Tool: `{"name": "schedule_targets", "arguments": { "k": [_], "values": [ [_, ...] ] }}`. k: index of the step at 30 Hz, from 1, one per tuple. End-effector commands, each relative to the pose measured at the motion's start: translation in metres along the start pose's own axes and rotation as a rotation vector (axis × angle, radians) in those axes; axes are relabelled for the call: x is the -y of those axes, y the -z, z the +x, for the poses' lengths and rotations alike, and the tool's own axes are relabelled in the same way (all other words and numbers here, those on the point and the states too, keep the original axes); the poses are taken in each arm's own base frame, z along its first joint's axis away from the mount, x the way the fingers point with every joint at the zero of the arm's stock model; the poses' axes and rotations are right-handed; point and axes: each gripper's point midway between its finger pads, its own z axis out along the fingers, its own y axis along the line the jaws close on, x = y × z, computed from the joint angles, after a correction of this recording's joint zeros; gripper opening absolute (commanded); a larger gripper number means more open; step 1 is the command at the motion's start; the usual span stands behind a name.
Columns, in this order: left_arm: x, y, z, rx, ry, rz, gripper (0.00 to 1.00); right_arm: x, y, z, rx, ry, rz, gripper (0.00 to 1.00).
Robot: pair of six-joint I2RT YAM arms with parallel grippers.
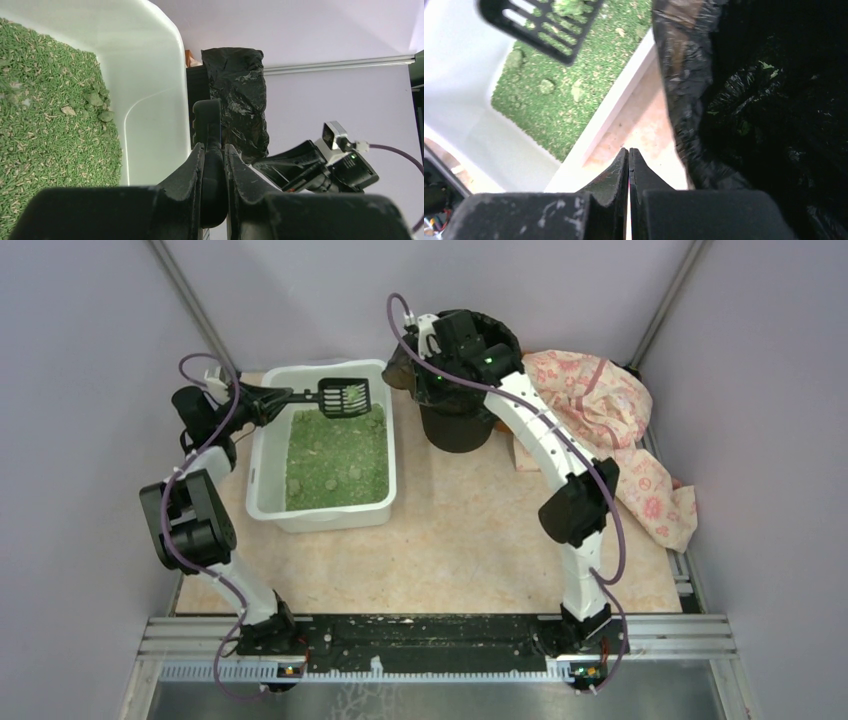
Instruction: Clean the litter box
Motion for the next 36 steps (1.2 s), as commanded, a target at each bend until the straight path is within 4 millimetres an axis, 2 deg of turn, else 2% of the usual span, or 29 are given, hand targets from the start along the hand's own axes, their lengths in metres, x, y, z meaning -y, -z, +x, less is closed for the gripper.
{"name": "schedule_targets", "arguments": {
  "k": [1,4,6,9,10,13,16,19,21,23,26,30,36],
  "values": [
    [0.012,-0.004,-0.005,-0.014,-0.05,0.047,0.0,-0.038,0.063,-0.042,0.152,0.031,-0.062,0.0],
    [0.015,-0.004,-0.004,-0.013,-0.051,0.062,0.0,-0.042,0.08,-0.059,0.216,0.036,-0.069,0.0],
    [0.025,-0.001,-0.006,0.003,-0.047,0.116,0.0,-0.046,0.093,-0.069,0.258,0.044,-0.072,0.07],
    [0.034,0.014,-0.026,0.056,-0.009,0.207,0.0,-0.047,0.105,-0.076,0.287,0.046,-0.07,0.1],
    [0.031,0.013,-0.027,0.063,0.021,0.201,0.0,-0.047,0.107,-0.077,0.29,0.046,-0.068,0.1],
    [0.028,-0.006,0.003,-0.041,-0.015,0.147,0.0,-0.044,0.109,-0.074,0.288,0.044,-0.056,0.11],
    [0.007,0.012,-0.014,0.045,-0.023,0.055,0.0,-0.031,0.106,-0.071,0.28,0.033,-0.008,0.13],
    [0.02,-0.001,0.009,-0.037,-0.018,0.103,0.0,-0.014,0.104,-0.073,0.292,0.016,0.033,0.17],
    [0.028,-0.009,0.018,-0.031,-0.023,0.12,0.0,-0.001,0.103,-0.078,0.306,0.006,0.069,0.2],
    [0.034,-0.018,0.025,-0.059,-0.038,0.125,0.0,0.011,0.098,-0.08,0.306,0.0,0.101,0.23],
    [0.044,-0.024,0.03,-0.082,-0.055,0.147,0.0,0.023,0.078,-0.075,0.273,0.022,0.128,0.29],
    [0.051,-0.023,0.03,-0.086,-0.07,0.157,0.0,0.027,0.055,-0.062,0.218,0.03,0.115,0.34],
    [0.056,-0.02,0.033,-0.094,-0.076,0.175,0.0,0.03,0.024,-0.039,0.159,-0.006,0.085,0.34]
  ]
}}
